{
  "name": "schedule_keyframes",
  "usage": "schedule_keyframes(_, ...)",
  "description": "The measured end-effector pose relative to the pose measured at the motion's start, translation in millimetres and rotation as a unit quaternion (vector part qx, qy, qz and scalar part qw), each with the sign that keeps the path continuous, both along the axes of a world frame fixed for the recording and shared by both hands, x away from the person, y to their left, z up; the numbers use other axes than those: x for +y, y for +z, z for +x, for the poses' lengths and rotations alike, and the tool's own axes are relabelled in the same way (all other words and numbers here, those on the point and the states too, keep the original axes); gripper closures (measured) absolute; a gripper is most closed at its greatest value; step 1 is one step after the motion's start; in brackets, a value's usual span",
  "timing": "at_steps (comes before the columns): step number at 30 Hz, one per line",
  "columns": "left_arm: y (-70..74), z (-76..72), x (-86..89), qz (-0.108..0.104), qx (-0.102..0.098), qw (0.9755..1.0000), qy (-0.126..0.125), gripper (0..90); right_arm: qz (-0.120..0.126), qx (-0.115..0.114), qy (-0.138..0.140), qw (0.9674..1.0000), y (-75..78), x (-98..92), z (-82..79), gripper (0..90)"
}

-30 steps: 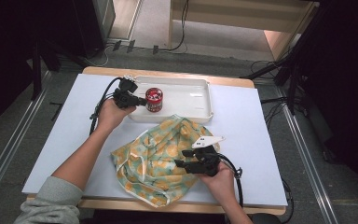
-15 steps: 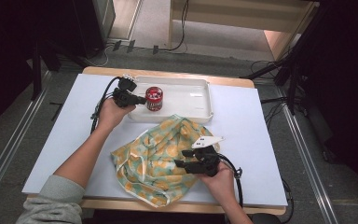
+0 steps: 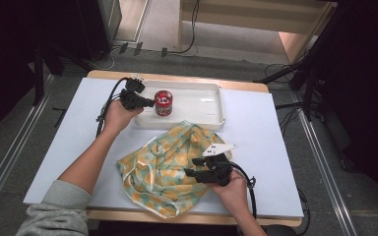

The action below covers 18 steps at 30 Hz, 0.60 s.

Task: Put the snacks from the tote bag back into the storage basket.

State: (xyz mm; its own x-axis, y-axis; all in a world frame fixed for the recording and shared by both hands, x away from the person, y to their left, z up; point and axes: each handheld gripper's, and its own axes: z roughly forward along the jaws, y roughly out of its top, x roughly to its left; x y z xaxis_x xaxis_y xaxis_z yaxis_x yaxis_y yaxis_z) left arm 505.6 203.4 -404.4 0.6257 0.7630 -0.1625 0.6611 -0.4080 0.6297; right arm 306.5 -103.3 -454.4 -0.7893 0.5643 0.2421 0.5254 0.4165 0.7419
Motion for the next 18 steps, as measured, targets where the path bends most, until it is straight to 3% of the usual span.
schedule_keyframes(18, 0.6, 7.5, 3.0, -0.002, 0.009, 1.0000, 0.000, 89.1, 0.000, 0.000, -0.001, 1.0000, 0.1, -0.4, 0.0, 50.1)
